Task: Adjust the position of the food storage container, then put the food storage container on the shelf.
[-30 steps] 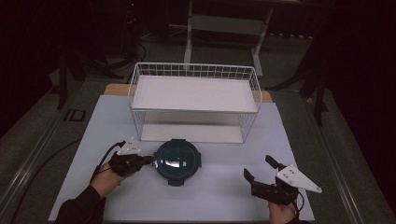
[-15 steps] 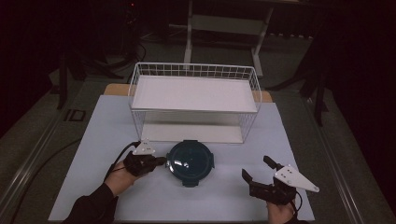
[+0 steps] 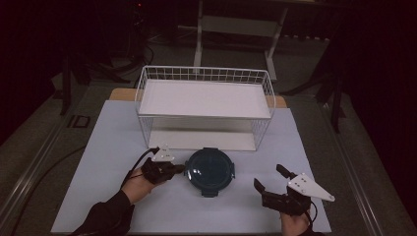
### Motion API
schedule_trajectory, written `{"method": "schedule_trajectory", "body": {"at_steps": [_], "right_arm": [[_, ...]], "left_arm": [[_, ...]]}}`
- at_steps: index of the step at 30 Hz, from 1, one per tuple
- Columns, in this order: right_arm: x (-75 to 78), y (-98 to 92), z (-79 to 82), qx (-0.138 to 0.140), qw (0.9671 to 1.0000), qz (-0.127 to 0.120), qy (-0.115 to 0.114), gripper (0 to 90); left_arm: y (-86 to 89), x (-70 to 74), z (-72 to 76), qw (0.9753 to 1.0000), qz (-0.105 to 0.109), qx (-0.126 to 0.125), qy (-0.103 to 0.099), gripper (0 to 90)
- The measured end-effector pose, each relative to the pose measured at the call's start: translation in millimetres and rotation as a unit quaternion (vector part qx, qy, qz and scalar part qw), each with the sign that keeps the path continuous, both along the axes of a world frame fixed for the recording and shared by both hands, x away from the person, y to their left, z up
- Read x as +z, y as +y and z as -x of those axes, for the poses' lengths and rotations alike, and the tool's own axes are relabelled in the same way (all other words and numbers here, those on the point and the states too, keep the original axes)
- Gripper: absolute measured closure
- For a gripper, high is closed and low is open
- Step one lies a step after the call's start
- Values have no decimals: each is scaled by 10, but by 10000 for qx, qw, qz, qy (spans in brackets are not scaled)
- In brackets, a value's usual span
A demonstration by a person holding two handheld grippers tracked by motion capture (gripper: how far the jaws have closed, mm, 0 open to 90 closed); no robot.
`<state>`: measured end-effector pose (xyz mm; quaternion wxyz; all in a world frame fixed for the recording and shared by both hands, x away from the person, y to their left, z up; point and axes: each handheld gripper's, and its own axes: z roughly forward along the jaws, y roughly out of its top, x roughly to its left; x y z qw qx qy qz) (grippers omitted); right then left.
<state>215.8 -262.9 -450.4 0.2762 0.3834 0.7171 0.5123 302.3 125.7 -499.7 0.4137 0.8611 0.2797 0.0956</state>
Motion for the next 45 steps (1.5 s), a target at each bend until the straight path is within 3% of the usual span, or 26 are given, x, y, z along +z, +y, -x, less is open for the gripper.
{"method": "schedule_trajectory", "body": {"at_steps": [5, 9, 12, 15, 20, 21, 22, 24, 26, 30, 36, 39, 43, 45], "right_arm": [[-6, 6, -5, 15, 10000, 42, 5, 111], [6, -1, 7, -1, 10000, 30, -23, 111], [6, -1, 12, 16, 10000, 37, -26, 111], [-6, 32, 1, 56, 9999, 137, 14, 113], [-40, 85, -23, 230, 9995, 173, 102, 112], [-44, 90, -27, 244, 9995, 162, 108, 111], [-44, 90, -27, 244, 9995, 162, 108, 111], [-41, 95, -25, 233, 9996, 137, 89, 106], [-20, 101, 0, 168, 9997, 172, -77, 106], [17, 129, 6, 95, 9997, 111, -178, 106], [100, 219, -2, 193, 9992, 143, -324, 106], [135, 248, -31, 227, 9989, 115, -386, 106], [192, 264, -131, 321, 9989, 96, -329, 107], [218, 277, -161, 276, 9988, 52, -395, 107]], "left_arm": [[-28, 1, -5, 10000, -23, 1, -34, 897], [-4, 9, 8, 9999, 87, 39, -60, 878], [51, 63, 28, 9996, 129, 130, -214, 766], [133, 148, 33, 9990, 285, 262, -230, 626], [230, 278, 85, 9962, 811, 300, 21, 313], [250, 314, 106, 9945, 989, 295, 188, 218], [250, 314, 106, 9945, 989, 295, 188, 132], [267, 352, 145, 9932, 1105, 301, 209, 116], [265, 406, 177, 9921, 1199, 259, 281, 22], [243, 504, 195, 9900, 1336, 267, 368, 14], [196, 608, 151, 9892, 1339, 345, 478, 14], [165, 607, 115, 9881, 1385, 319, 585, 16], [121, 559, 24, 9841, 1526, 318, 854, 16], [100, 528, -18, 9841, 1479, 414, 894, 16]]}}
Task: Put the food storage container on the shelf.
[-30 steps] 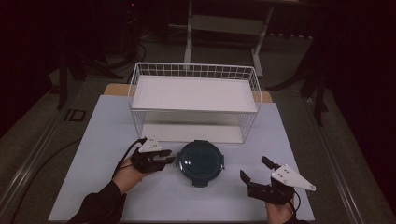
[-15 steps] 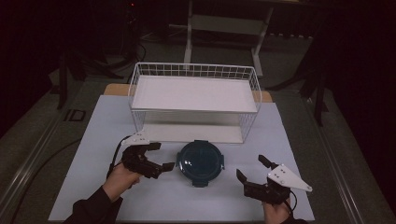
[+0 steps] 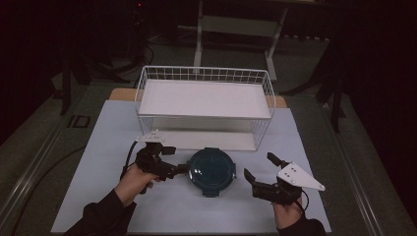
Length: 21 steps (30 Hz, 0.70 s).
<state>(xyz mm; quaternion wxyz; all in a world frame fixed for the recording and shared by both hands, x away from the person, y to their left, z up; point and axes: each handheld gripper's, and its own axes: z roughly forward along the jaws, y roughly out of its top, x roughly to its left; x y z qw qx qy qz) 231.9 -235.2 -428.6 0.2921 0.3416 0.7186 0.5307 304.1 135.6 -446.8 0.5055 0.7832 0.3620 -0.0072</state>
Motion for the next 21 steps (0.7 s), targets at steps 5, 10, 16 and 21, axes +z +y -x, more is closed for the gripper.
{"method": "schedule_trajectory", "body": {"at_steps": [5, 10, 16, 21], "right_arm": [[47, 49, -40, 110, 9999, 40, 37, 136], [-23, 96, -78, 335, 9978, 43, 573, 151], [-62, 88, -57, 422, 9971, -37, 626, 130], [-60, 90, -14, 207, 9991, -38, 355, 105]], "left_arm": [[-46, -154, -150, 9986, -84, 278, 436, 16], [-55, -314, -250, 9936, 70, 395, 1058, 16], [-71, -454, -344, 9832, -39, 431, 1775, 34], [-67, -527, -374, 9757, 31, 479, 2138, 102]]}}
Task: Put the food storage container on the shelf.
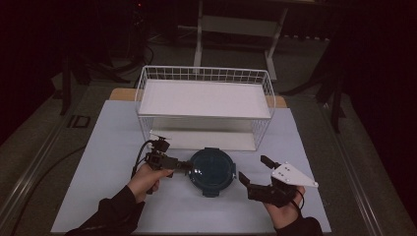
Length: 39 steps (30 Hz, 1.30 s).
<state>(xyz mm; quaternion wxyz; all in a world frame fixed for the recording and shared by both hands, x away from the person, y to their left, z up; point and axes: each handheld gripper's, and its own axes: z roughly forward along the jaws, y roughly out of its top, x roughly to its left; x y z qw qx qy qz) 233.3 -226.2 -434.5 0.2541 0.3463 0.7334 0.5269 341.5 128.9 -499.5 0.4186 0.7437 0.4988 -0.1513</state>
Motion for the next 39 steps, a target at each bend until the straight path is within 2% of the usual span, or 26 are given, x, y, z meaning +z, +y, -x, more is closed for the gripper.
{"method": "schedule_trajectory", "body": {"at_steps": [3, 6, 9, 11, 15, 19, 23, 26, 29, 31, 34, 35, 36, 37, 39], "right_arm": [[-4, 21, 1, -19, 9999, 98, 1, 105], [-20, 40, -2, -31, 9998, 164, 47, 106], [-28, 47, -3, -16, 9998, 202, 70, 106], [-33, 53, -4, -21, 9997, 216, 77, 106], [-45, 62, -9, -1, 9997, 227, 128, 106], [-41, 56, -9, -3, 9997, 212, 154, 106], [-43, 48, -18, -24, 9995, 218, 213, 131], [-49, 37, -43, -12, 9991, 156, 381, 133], [-81, 21, -104, -1, 9976, 26, 688, 141], [-117, 8, -160, 11, 9955, -57, 949, 145], [-178, -25, -260, 67, 9886, -343, 1462, 167], [-208, -41, -309, 149, 9834, -490, 1743, 183], [-230, -50, -341, 205, 9795, -593, 1916, 187], [-267, -60, -394, 333, 9725, -702, 2197, 233], [-320, -77, -461, 447, 9625, -821, 2547, 260]], "left_arm": [[8, -34, -20, 9995, 140, 81, 255, 168], [30, -61, -42, 9983, 290, 186, 469, 271], [33, -74, -49, 9975, 365, 163, 584, 342], [26, -83, -50, 9973, 342, 128, 637, 376], [22, -131, -75, 9958, 409, 121, 806, 425], [16, -159, -93, 9942, 557, 50, 921, 474], [3, -170, -101, 9937, 615, -119, 932, 502], [4, -165, -96, 9942, 604, -157, 881, 509], [14, -151, -74, 9944, 595, -184, 850, 519], [12, -138, -38, 9953, 561, -193, 761, 522], [1, -100, 23, 9970, 498, -203, 561, 525], [1, -92, 35, 9970, 507, -197, 552, 528], [-4, -78, 55, 9976, 479, -220, 459, 532], [-8, -72, 68, 9978, 469, -223, 403, 532], [-13, -55, 96, 9981, 456, -256, 310, 535]]}}
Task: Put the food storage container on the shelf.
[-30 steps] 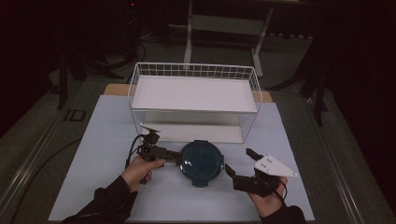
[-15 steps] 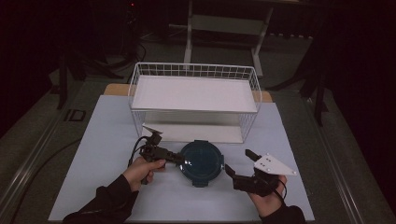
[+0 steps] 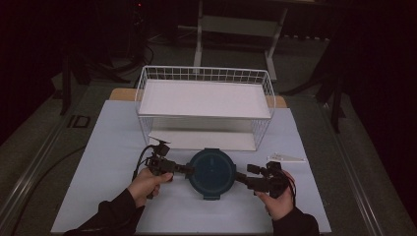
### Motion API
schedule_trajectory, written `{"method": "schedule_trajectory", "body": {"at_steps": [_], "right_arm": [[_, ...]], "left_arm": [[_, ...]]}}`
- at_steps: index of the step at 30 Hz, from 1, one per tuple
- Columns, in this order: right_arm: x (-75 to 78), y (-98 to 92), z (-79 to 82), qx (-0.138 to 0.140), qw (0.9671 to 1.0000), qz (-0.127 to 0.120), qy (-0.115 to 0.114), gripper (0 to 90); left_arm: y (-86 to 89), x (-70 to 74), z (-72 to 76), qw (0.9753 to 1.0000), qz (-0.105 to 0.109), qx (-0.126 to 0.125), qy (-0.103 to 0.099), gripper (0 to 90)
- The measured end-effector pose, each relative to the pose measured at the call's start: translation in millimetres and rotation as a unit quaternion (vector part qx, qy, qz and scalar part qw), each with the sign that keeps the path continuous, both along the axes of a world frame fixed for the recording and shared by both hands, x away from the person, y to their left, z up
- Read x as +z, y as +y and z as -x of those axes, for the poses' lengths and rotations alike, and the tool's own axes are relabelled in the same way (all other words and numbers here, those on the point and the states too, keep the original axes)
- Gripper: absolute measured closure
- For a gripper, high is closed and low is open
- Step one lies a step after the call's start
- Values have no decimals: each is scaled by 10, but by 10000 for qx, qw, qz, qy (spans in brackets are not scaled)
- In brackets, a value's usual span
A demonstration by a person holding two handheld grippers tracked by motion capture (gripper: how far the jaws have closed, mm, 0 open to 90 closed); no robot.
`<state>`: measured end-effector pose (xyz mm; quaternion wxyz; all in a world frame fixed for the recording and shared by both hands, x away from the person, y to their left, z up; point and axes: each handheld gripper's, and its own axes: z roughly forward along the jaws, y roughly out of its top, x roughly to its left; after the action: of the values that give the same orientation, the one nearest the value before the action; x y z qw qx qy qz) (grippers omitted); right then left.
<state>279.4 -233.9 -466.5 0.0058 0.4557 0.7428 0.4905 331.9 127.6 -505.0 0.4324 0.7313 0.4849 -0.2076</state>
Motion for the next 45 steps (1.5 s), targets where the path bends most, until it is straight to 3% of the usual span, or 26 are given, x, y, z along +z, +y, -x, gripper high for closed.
{"method": "schedule_trajectory", "body": {"at_steps": [5, 8, 12, 20, 26, 29, 32, 35, 37, 41, 45], "right_arm": [[-161, -33, -163, 224, 9977, -186, 618, 402], [-246, -47, -233, 261, 9946, -326, 945, 408], [-306, -68, -273, 224, 9919, -524, 1136, 501], [-380, -43, -315, 445, 9832, -853, 1553, 541], [-404, -57, -297, 409, 9801, -947, 1696, 547], [-396, -44, -278, 390, 9810, -892, 1679, 547], [-413, -43, -289, 524, 9761, -1025, 1844, 560], [-393, -15, -280, 603, 9775, -980, 1767, 562], [-365, 0, -268, 712, 9788, -891, 1699, 565], [-381, -17, -262, 735, 9773, -962, 1736, 570], [-363, -2, -239, 768, 9790, -922, 1646, 573]], "left_arm": [[-7, 27, 50, 9997, -27, -85, -232, 541], [5, 21, 66, 9995, -12, -112, -290, 543], [5, 31, 90, 9991, -22, -171, -392, 546], [-4, 62, 132, 9981, -71, -264, -545, 554], [-12, 56, 172, 9980, -24, -167, -610, 553], [-14, 55, 197, 9979, -66, -125, -639, 549], [6, 43, 216, 9980, -104, -118, -611, 544], [31, 10, 222, 9987, 7, -8, -511, 546], [38, 3, 233, 9985, 30, 4, -553, 547], [19, 28, 249, 9984, -27, 43, -570, 548], [41, 5, 280, 9982, 55, 97, -582, 550]]}}
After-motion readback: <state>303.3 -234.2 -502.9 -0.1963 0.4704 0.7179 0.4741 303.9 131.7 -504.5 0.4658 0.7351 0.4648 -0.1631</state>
